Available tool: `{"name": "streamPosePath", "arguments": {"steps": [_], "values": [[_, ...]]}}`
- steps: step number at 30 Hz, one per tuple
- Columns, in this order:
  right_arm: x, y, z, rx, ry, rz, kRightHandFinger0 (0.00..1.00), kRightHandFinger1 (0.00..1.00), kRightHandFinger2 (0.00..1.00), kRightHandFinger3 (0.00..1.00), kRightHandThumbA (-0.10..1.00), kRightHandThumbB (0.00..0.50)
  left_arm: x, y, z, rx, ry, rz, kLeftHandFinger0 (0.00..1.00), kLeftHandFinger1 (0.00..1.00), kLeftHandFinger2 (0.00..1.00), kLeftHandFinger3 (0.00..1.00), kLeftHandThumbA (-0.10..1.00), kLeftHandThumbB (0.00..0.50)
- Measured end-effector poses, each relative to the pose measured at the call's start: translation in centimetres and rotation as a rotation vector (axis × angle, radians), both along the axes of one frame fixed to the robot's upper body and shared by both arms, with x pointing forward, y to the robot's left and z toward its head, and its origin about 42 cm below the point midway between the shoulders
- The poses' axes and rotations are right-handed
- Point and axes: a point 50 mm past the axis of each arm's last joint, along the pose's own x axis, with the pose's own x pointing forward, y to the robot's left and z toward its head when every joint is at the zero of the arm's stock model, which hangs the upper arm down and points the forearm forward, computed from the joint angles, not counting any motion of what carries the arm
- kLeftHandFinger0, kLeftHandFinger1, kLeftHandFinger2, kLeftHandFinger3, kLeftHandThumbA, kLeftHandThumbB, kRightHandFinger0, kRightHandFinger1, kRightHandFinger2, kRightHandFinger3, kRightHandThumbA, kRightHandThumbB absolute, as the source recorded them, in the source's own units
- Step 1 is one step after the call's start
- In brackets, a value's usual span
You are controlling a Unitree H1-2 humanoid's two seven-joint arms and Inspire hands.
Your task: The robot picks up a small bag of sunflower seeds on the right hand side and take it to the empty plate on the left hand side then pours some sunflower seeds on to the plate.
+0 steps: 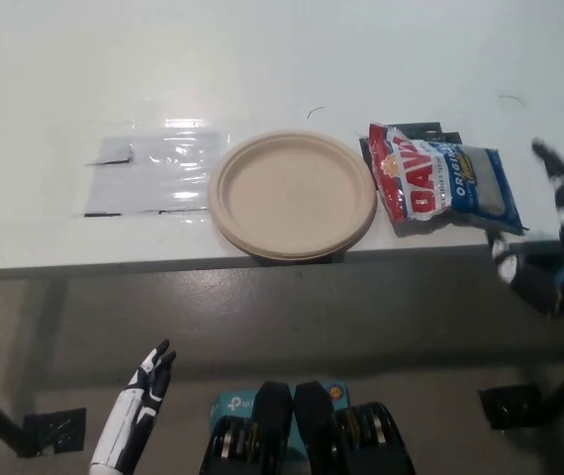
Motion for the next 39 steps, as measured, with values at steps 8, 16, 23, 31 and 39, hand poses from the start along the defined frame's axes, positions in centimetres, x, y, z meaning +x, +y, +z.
{"name": "streamPosePath", "arguments": {"steps": [8, 16, 23, 31, 39], "values": [[5.4, -0.4, -0.1, -0.160, 0.147, -0.066, 1.00, 1.00, 1.00, 1.00, 0.72, 0.406, 0.0, 0.0, 0.1, 0.012, -0.005, -0.003, 1.00, 1.00, 1.00, 1.00, 1.00, 0.215], [8.1, -0.2, -1.9, -0.274, 0.284, -0.088, 1.00, 1.00, 1.00, 1.00, 0.82, 0.476, 0.0, 0.0, 0.1, 0.012, -0.008, -0.003, 1.00, 1.00, 1.00, 1.00, 1.00, 0.214], [8.3, -0.1, -2.6, -0.317, 0.349, -0.078, 1.00, 1.00, 1.00, 1.00, 0.90, 0.499, 0.0, 0.0, 0.1, 0.016, -0.014, -0.006, 1.00, 1.00, 1.00, 1.00, 1.00, 0.216], [8.4, -0.5, -2.4, -0.332, 0.360, -0.082, 1.00, 1.00, 1.00, 1.00, 0.92, 0.475, 0.1, 0.0, 0.2, 0.017, -0.020, -0.008, 1.00, 1.00, 1.00, 1.00, 1.00, 0.193], [9.1, -0.3, -1.5, -0.332, 0.349, -0.089, 1.00, 1.00, 1.00, 1.00, 0.97, 0.471, 0.2, 0.1, 0.2, 0.019, -0.023, -0.009, 1.00, 1.00, 1.00, 1.00, 1.00, 0.183]]}}
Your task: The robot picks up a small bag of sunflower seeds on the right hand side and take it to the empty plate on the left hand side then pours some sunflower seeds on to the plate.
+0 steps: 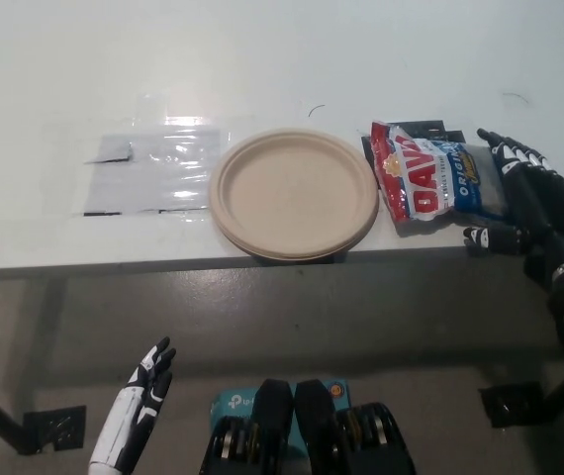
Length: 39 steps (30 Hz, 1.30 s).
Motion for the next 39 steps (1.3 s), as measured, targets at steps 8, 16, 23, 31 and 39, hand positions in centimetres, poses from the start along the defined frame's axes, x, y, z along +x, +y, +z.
{"name": "streamPosePath", "arguments": {"steps": [8, 16, 23, 31, 39], "values": [[0.3, 0.0, -0.1, -0.003, 0.010, -0.006, 1.00, 1.00, 1.00, 1.00, 1.00, 0.450, 0.0, 0.0, 0.0, 0.005, 0.000, -0.001, 1.00, 1.00, 1.00, 1.00, 1.00, 0.204], [1.6, 0.3, -0.7, -0.030, 0.047, -0.015, 1.00, 1.00, 1.00, 1.00, 1.00, 0.470, -0.1, 0.1, -0.1, 0.008, 0.001, -0.001, 1.00, 1.00, 1.00, 1.00, 1.00, 0.216], [2.4, 0.2, -1.6, -0.046, 0.079, -0.032, 1.00, 1.00, 1.00, 1.00, 1.00, 0.465, -0.2, 0.1, -0.1, 0.012, 0.002, -0.001, 1.00, 1.00, 1.00, 1.00, 1.00, 0.194], [3.1, 0.9, -1.6, -0.055, 0.078, -0.032, 1.00, 1.00, 1.00, 1.00, 1.00, 0.491, -0.2, 0.1, -0.1, 0.011, 0.000, -0.002, 1.00, 1.00, 1.00, 1.00, 1.00, 0.224], [3.2, 1.5, -2.2, -0.066, 0.092, -0.029, 1.00, 1.00, 1.00, 1.00, 1.00, 0.480, -0.2, 0.2, -0.1, 0.011, -0.001, 0.002, 1.00, 1.00, 1.00, 1.00, 1.00, 0.240]]}}
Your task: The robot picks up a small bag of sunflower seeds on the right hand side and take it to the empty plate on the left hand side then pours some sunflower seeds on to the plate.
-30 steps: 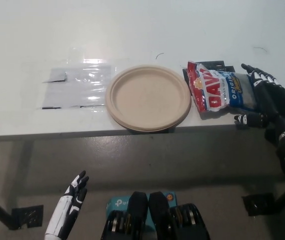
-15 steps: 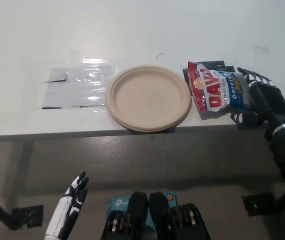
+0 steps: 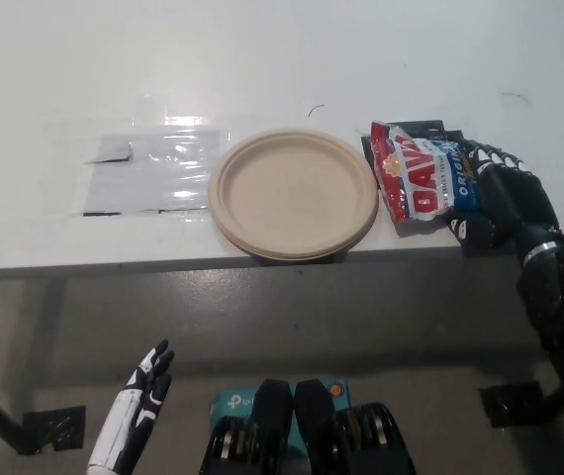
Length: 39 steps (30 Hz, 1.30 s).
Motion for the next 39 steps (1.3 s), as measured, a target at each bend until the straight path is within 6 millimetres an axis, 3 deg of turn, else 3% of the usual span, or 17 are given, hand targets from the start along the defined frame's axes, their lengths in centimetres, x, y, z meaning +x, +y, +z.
{"name": "streamPosePath", "arguments": {"steps": [3, 7, 9, 10, 11, 12, 13, 14, 15, 16, 19, 20, 23, 26, 32, 35, 39], "values": [[0.2, 0.1, 0.2, -0.005, -0.001, 0.002, 1.00, 1.00, 1.00, 1.00, 0.94, 0.486, 0.0, 0.0, 0.0, -0.001, 0.000, 0.000, 1.00, 1.00, 1.00, 1.00, 1.00, 0.251], [1.0, 0.1, 0.0, -0.016, 0.026, -0.010, 1.00, 1.00, 1.00, 1.00, 0.69, 0.500, 0.0, 0.1, 0.0, -0.009, -0.002, 0.004, 1.00, 1.00, 1.00, 1.00, 1.00, 0.266], [1.7, 0.2, -0.4, -0.026, 0.049, -0.024, 0.98, 1.00, 1.00, 1.00, 0.26, 0.471, 0.0, 0.2, 0.1, -0.015, -0.004, 0.008, 1.00, 1.00, 1.00, 1.00, 1.00, 0.256], [2.1, 0.2, -0.6, -0.033, 0.061, -0.033, 0.42, 0.65, 0.90, 1.00, -0.01, 0.405, 0.0, 0.2, 0.1, -0.016, -0.004, 0.008, 1.00, 1.00, 1.00, 1.00, 1.00, 0.260], [2.4, 0.3, -0.8, -0.041, 0.064, -0.046, 0.22, 0.43, 0.72, 0.88, -0.08, 0.397, 0.0, 0.2, 0.1, -0.017, -0.005, 0.009, 1.00, 1.00, 1.00, 1.00, 1.00, 0.261], [2.7, 0.4, -1.0, -0.049, 0.065, -0.055, 0.01, 0.03, 0.24, 0.48, -0.10, 0.265, 0.0, 0.2, 0.1, -0.018, -0.005, 0.009, 1.00, 1.00, 1.00, 1.00, 1.00, 0.263], [3.0, 0.4, -1.3, -0.067, 0.054, -0.074, 0.00, 0.01, 0.26, 0.43, -0.10, 0.234, 0.0, 0.2, 0.0, -0.019, -0.003, 0.009, 1.00, 1.00, 1.00, 1.00, 1.00, 0.264], [3.2, 0.5, -1.2, -0.077, 0.038, -0.086, 0.00, 0.07, 0.44, 0.47, -0.10, 0.186, 0.0, 0.2, 0.0, -0.019, -0.001, 0.010, 1.00, 1.00, 1.00, 1.00, 1.00, 0.258], [3.5, 0.3, -1.3, -0.086, 0.025, -0.097, 0.00, 0.11, 0.61, 0.61, -0.10, 0.124, 0.0, 0.2, -0.1, -0.019, 0.001, 0.010, 1.00, 1.00, 1.00, 1.00, 1.00, 0.249], [3.7, 0.3, -1.2, -0.094, 0.008, -0.105, 0.00, 0.16, 0.70, 0.72, -0.10, 0.126, 0.0, 0.2, -0.1, -0.019, 0.002, 0.010, 1.00, 1.00, 1.00, 1.00, 1.00, 0.246], [4.4, 0.1, -1.1, -0.117, -0.037, -0.125, 0.00, 0.05, 0.57, 0.67, -0.10, 0.188, 0.0, 0.2, -0.1, -0.020, 0.002, 0.010, 1.00, 1.00, 1.00, 1.00, 1.00, 0.235], [4.5, 0.0, -1.1, -0.123, -0.047, -0.130, 0.00, 0.04, 0.58, 0.67, -0.10, 0.185, 0.0, 0.2, -0.1, -0.020, 0.002, 0.011, 1.00, 1.00, 1.00, 1.00, 1.00, 0.228], [4.8, 0.0, -1.4, -0.138, -0.089, -0.143, 0.00, 0.13, 0.77, 0.79, -0.10, 0.154, 0.0, 0.3, -0.1, -0.022, 0.000, 0.013, 1.00, 1.00, 1.00, 1.00, 1.00, 0.216], [4.6, 0.3, -2.1, -0.147, -0.122, -0.144, 0.00, 0.28, 0.83, 0.87, -0.10, 0.119, 0.1, 0.4, 0.0, -0.024, -0.007, 0.016, 1.00, 1.00, 1.00, 1.00, 1.00, 0.198], [3.9, 0.5, -3.3, -0.125, -0.212, -0.121, 0.00, 0.29, 0.83, 0.78, -0.10, 0.067, 0.2, 0.7, 0.3, -0.036, -0.032, 0.022, 1.00, 1.00, 1.00, 1.00, 1.00, 0.184], [3.6, 0.6, -3.5, -0.105, -0.247, -0.112, 0.00, 0.28, 0.80, 0.67, -0.10, 0.076, 0.2, 0.8, 0.4, -0.041, -0.043, 0.021, 1.00, 1.00, 1.00, 1.00, 1.00, 0.193], [3.5, 0.8, -3.5, -0.079, -0.283, -0.093, 0.00, 0.28, 0.81, 0.66, -0.10, 0.094, 0.3, 0.8, 0.5, -0.046, -0.054, 0.019, 1.00, 1.00, 1.00, 1.00, 1.00, 0.175]]}}
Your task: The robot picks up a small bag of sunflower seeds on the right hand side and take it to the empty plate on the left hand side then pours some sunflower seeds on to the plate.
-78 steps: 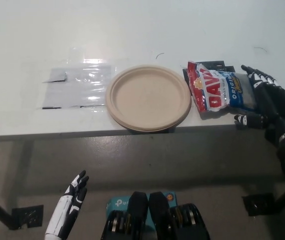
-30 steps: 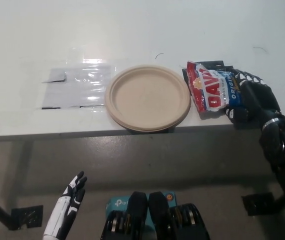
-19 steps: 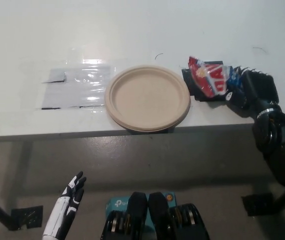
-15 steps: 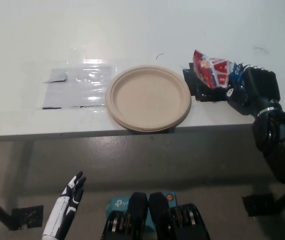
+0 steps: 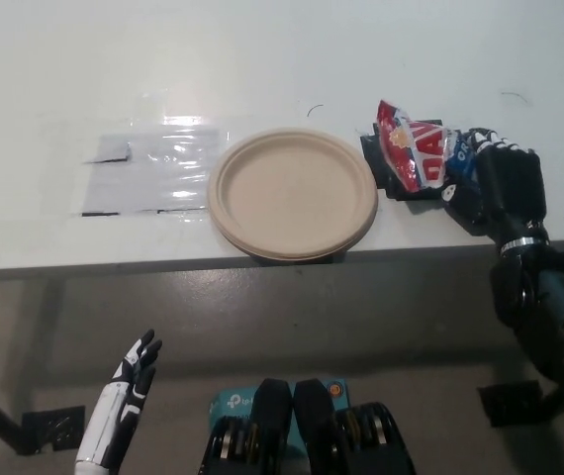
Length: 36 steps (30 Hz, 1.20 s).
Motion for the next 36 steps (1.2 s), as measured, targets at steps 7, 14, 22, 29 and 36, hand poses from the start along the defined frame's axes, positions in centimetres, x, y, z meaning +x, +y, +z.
{"name": "streamPosePath", "arguments": {"steps": [7, 14, 22, 29, 36], "values": [[-0.1, 0.5, 0.2, 0.015, -0.042, 0.057, 0.00, 0.31, 0.81, 0.81, -0.10, 0.117, 0.0, 0.1, 0.0, -0.001, -0.006, 0.001, 1.00, 1.00, 1.00, 1.00, 1.00, 0.167], [0.2, 0.8, 1.0, 0.027, -0.064, 0.090, 0.00, 0.30, 0.74, 0.81, -0.10, 0.172, 0.0, 0.1, 0.0, -0.003, -0.007, -0.003, 1.00, 1.00, 1.00, 1.00, 1.00, 0.165], [1.1, 0.8, 2.8, 0.029, -0.088, 0.112, 0.00, 0.31, 0.72, 0.79, -0.10, 0.183, 0.1, 0.1, 0.1, -0.007, -0.009, -0.002, 1.00, 1.00, 1.00, 1.00, 1.00, 0.171], [1.5, 0.6, 3.5, 0.020, -0.091, 0.121, 0.00, 0.31, 0.73, 0.75, -0.10, 0.182, 0.1, 0.1, 0.1, -0.012, -0.009, -0.001, 1.00, 1.00, 1.00, 1.00, 1.00, 0.161], [1.6, 0.5, 3.9, 0.011, -0.101, 0.140, 0.00, 0.26, 0.72, 0.69, -0.10, 0.166, 0.2, 0.1, 0.1, -0.013, -0.011, -0.001, 1.00, 1.00, 1.00, 1.00, 1.00, 0.166]]}}
